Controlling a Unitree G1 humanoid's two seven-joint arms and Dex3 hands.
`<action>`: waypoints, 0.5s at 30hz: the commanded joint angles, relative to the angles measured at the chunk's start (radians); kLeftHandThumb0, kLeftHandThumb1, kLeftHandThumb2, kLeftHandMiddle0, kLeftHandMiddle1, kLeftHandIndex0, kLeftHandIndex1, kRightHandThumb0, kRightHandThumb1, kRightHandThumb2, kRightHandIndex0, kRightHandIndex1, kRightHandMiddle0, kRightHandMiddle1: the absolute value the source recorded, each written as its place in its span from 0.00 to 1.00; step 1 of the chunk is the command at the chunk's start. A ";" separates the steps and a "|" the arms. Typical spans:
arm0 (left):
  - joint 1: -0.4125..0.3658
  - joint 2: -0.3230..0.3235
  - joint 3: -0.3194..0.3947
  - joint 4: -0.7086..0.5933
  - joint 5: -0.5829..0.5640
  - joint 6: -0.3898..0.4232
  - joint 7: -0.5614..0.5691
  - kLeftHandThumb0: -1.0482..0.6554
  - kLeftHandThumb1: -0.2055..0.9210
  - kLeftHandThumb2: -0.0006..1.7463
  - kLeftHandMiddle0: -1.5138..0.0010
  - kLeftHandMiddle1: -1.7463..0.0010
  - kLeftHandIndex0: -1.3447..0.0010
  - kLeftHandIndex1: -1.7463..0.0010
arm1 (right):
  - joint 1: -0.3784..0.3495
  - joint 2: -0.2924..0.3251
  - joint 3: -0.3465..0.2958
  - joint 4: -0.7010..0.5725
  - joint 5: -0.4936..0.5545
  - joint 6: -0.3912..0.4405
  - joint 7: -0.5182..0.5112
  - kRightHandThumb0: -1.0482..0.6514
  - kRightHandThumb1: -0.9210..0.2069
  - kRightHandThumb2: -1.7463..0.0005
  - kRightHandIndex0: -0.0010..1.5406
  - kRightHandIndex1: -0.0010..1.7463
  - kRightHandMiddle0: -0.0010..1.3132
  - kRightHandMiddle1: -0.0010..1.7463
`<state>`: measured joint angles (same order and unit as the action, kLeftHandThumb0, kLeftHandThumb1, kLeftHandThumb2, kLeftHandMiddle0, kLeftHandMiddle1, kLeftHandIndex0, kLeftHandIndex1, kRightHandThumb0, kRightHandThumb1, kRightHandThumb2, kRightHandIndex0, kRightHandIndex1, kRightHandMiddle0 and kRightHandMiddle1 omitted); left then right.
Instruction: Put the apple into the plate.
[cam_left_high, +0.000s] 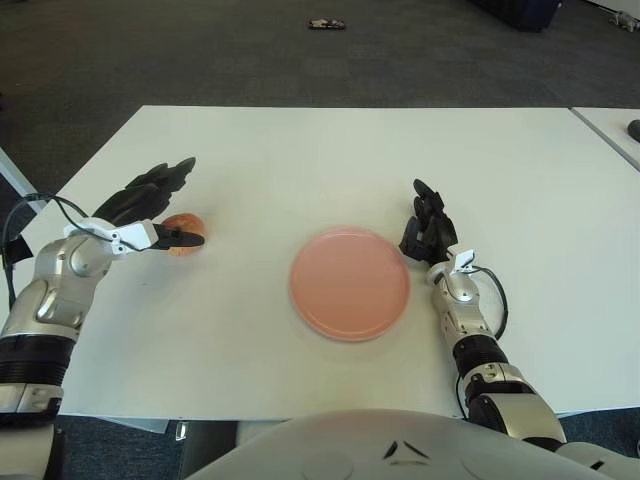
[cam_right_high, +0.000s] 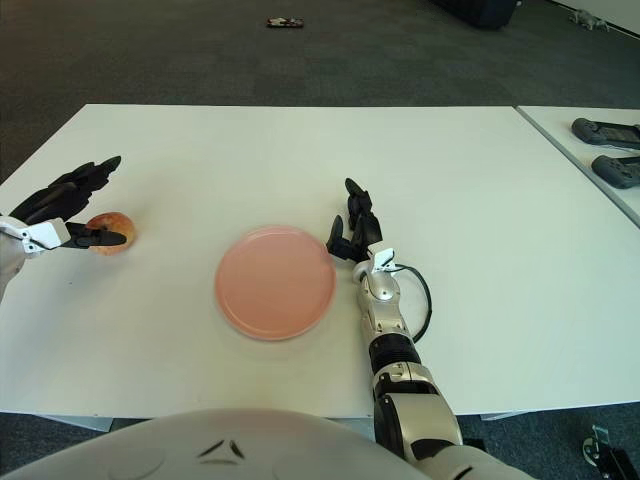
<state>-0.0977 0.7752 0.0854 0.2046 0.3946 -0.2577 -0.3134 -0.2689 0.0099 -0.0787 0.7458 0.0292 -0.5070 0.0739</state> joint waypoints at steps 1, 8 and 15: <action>-0.024 -0.008 -0.006 0.015 -0.020 -0.008 0.011 0.00 0.91 0.02 1.00 1.00 1.00 1.00 | 0.019 -0.002 -0.004 0.041 0.010 0.029 0.005 0.41 0.37 0.20 0.10 0.00 0.00 0.22; -0.022 -0.010 -0.012 0.017 -0.033 -0.007 0.004 0.00 0.91 0.02 1.00 1.00 1.00 1.00 | 0.011 -0.007 -0.008 0.056 0.006 0.021 0.008 0.40 0.38 0.19 0.10 0.00 0.00 0.23; -0.022 -0.005 -0.027 0.012 -0.017 0.015 0.002 0.00 0.91 0.02 1.00 1.00 1.00 1.00 | 0.005 -0.013 -0.009 0.071 0.002 0.012 0.011 0.38 0.37 0.20 0.10 0.00 0.00 0.24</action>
<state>-0.1022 0.7635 0.0702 0.2146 0.3668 -0.2553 -0.3123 -0.2893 0.0060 -0.0844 0.7761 0.0277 -0.5151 0.0831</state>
